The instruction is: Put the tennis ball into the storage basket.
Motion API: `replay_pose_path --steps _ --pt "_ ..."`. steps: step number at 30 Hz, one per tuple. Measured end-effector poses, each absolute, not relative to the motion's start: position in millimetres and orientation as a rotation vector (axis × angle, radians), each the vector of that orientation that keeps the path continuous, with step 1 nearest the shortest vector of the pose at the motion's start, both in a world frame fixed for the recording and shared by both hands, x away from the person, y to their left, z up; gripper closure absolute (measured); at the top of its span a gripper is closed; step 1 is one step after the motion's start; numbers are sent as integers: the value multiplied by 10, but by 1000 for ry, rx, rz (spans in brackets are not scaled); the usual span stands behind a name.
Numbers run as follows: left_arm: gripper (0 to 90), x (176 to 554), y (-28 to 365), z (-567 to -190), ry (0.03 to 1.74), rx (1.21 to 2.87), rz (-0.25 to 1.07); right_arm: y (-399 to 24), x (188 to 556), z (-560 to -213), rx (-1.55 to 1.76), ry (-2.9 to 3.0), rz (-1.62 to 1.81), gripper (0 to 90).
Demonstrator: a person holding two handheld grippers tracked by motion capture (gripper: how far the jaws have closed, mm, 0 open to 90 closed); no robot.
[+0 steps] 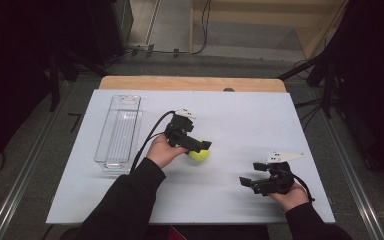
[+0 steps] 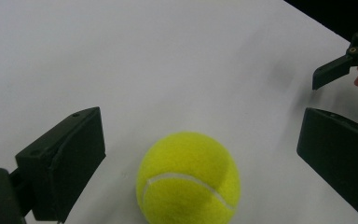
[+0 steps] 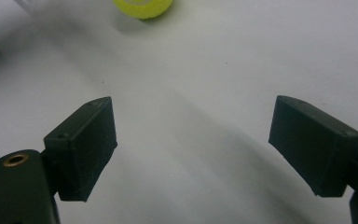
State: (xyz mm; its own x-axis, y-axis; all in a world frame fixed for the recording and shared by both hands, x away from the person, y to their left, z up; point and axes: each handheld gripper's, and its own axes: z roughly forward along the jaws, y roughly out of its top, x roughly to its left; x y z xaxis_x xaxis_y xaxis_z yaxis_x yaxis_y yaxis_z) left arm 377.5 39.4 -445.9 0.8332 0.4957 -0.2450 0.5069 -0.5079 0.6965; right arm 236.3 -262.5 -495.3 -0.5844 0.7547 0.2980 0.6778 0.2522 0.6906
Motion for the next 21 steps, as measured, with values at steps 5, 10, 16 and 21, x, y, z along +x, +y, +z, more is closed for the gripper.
replay_pose_path --steps 5,10,16,21 --pt "14 3766 385 -4505 715 2191 -17 -2621 2363 -4954 1381 2416 1250 130" --pt "14 3761 381 -4528 716 2204 -7 -2622 2363 -4953 1378 2417 1250 130" --pt "14 3744 361 -4556 700 2210 -5 -2622 2361 -4954 1376 2418 1249 130" --pt "15 3737 368 -4601 704 2198 -2 -2623 2361 -4954 1376 2418 1248 130"
